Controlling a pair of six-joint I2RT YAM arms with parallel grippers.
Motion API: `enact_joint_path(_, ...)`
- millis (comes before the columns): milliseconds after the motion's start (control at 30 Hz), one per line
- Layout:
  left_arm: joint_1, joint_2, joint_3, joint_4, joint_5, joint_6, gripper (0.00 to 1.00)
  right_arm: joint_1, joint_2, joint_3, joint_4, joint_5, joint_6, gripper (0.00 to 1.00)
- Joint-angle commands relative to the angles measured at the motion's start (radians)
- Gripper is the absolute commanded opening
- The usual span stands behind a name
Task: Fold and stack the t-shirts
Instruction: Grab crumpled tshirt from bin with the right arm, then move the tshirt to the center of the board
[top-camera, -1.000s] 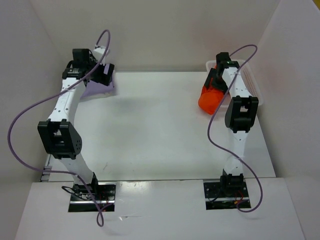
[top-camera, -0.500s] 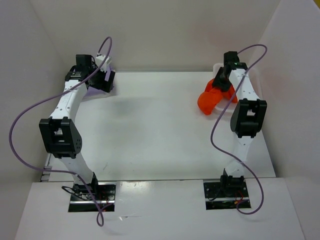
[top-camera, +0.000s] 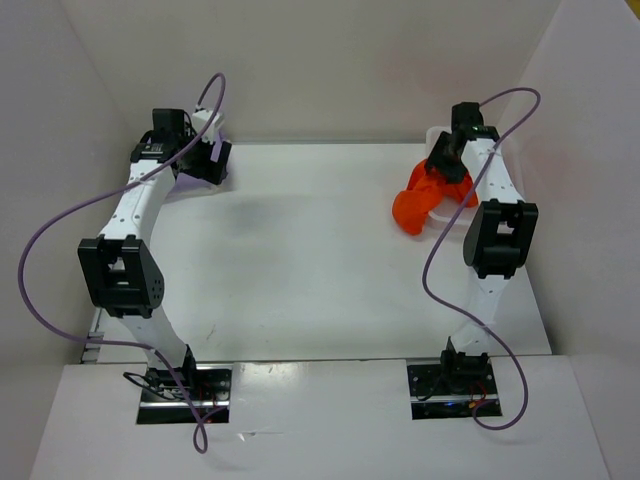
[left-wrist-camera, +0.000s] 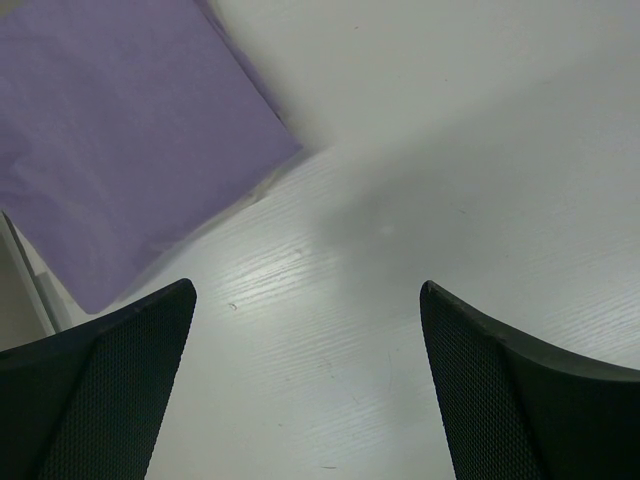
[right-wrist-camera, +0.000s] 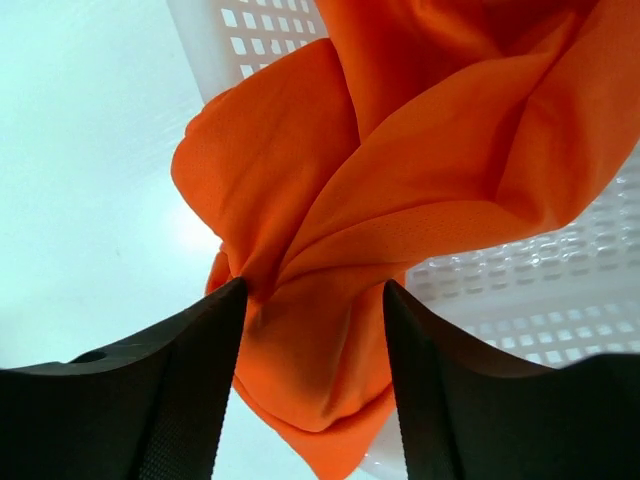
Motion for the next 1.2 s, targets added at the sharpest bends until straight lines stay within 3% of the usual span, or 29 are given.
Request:
enact_joint_path(0, 0.0, -0.054, -0.011, 0.025, 0.008, 0.012, 0.99, -0.008, -0.044, -0.022, 0.004, 0.001, -0.001, 0.65)
enact_joint_path(33, 0.0, -0.054, -0.011, 0.025, 0.008, 0.012, 0.99, -0.008, -0.044, -0.033, 0.015, 0.001, -0.001, 0.65)
enact_joint_path(67, 0.0, -0.054, -0.011, 0.025, 0.008, 0.012, 0.99, -0.008, -0.044, -0.046, 0.024, 0.001, -0.001, 0.54)
enact_joint_path(133, 0.0, -0.054, -0.011, 0.025, 0.008, 0.012, 0.99, -0.008, -0.044, -0.047, 0.024, 0.001, -0.001, 0.28)
enact_joint_path(167, 0.0, -0.054, -0.011, 0.025, 0.008, 0.012, 0.99, -0.008, -0.044, -0.047, 0.024, 0.001, 0.008, 0.02)
enact_joint_path(200, 0.0, -0.063, -0.011, 0.025, 0.008, 0.021, 0.99, -0.008, -0.053, -0.047, 0.024, 0.001, 0.008, 0.0)
enact_joint_path(533, 0.0, -0.082, -0.02, 0.025, -0.01, 0.021, 0.99, -0.008, -0.263, -0.028, 0.08, 0.074, 0.028, 0.0)
enact_joint_path(667, 0.0, -0.102, -0.02, 0.025, -0.01, 0.021, 0.99, 0.063, -0.361, -0.048, 0.115, 0.172, 0.038, 0.0)
enact_joint_path(800, 0.0, -0.121, -0.02, 0.025, -0.01, 0.012, 0.99, 0.257, -0.492, -0.093, 0.222, 0.373, 0.022, 0.0)
enact_joint_path(933, 0.0, -0.152, -0.029, 0.025, -0.03, 0.012, 0.99, 0.495, -0.572, 0.013, 0.343, 0.603, -0.157, 0.0)
enact_joint_path(1033, 0.0, -0.175, -0.029, 0.034, -0.064, 0.003, 0.99, 0.645, -0.566, 0.171, 0.371, 0.596, -0.284, 0.0)
enact_joint_path(1167, 0.0, -0.197, -0.052, 0.043, -0.146, 0.003, 0.99, 0.702, -0.471, 0.37, 0.255, 0.459, -0.279, 0.0)
